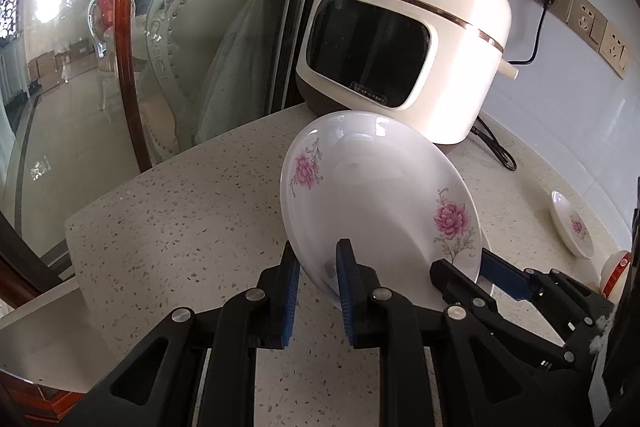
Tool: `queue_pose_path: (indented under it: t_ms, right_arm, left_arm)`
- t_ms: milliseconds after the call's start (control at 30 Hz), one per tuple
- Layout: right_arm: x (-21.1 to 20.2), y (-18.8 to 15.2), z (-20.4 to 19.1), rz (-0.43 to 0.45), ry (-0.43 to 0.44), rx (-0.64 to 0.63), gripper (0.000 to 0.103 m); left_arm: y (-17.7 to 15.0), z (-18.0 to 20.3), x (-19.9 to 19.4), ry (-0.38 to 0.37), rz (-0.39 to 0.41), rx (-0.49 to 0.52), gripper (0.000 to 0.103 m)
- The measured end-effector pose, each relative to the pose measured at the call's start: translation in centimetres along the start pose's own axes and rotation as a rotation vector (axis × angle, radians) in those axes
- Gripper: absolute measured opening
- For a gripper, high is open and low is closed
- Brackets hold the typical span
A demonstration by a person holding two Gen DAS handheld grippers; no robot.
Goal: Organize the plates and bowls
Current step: 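Lower the plate onto the large plate and open both grippers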
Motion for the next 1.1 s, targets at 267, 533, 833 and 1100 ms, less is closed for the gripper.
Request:
queue_pose_path:
  t_ms: [267, 533, 833, 1100]
  right_arm:
    - [-0.6, 0.1, -1.3, 0.026, -0.069, -0.092, 0.068]
    - [-0.5, -0.2, 1.3, 0.011, -0.048, 0.029, 0.079]
    - [-0.7, -0.4, 2.1, 0.012, -0.037, 0.075, 0.087]
    - [-3.2, 0.2, 6.5, 0.108, -0.107, 0.226, 0.089]
  left_arm:
    - [0.1, 0.6, 0.2, 0.008, 0.0, 0.025, 0.017]
    - [0.1, 1.0, 0.7, 0.021, -0.002, 0.04, 0.017]
    - [0.4, 0.9, 1.0, 0.005, -0.005, 0.023, 0.022]
    - [2.0, 2.0, -1.1, -0.034, 0.094, 0.031, 0.053]
Point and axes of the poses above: each gripper's, at about its wrist camera, not at the fingertips, and x roughly the way its jaws point, z to its right, y to its top, the point moved 6 cm from there along x, roughly the way its jaws point, and after that the axes turned 1 degree about -x, right-handed, at the moved point
